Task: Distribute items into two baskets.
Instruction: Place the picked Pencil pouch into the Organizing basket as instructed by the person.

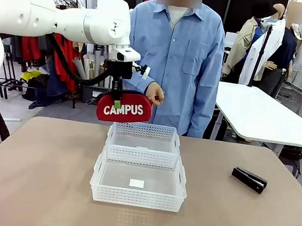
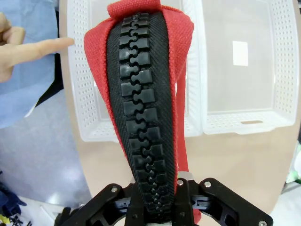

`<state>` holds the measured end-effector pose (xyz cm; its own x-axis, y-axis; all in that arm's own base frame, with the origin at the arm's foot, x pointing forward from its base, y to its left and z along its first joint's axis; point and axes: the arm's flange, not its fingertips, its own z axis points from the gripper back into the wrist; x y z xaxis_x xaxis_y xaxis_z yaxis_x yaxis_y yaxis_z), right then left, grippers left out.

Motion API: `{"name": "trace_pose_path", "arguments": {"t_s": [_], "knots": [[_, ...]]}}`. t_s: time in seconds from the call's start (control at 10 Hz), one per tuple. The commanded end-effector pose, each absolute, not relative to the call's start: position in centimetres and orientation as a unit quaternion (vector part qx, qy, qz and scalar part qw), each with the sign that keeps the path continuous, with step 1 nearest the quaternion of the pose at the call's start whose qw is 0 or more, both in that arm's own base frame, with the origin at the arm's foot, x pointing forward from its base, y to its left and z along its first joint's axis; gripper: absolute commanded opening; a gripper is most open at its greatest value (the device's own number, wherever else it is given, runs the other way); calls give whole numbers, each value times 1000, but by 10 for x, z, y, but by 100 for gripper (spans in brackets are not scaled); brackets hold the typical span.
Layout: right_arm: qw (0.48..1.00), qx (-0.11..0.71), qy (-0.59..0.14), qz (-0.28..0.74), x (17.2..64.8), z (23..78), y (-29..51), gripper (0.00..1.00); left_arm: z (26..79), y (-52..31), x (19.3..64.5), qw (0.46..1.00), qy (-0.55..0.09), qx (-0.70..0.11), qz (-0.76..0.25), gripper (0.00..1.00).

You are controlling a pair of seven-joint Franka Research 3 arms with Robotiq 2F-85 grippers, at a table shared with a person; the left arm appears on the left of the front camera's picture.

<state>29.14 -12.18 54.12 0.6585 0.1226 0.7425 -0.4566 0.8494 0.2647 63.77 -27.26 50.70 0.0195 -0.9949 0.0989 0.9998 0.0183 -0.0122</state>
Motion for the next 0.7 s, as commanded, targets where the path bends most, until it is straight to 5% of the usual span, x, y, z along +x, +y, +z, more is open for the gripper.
{"name": "trace_pose_path", "arguments": {"t_s": [0.0,0.6], "knots": [[880,228,-383,166,291,541,-123,100,505,-288,650,713,-32,-39,-699,0],[880,228,-383,166,291,541,-123,100,452,-323,663,704,-6,-37,-710,0]]}}
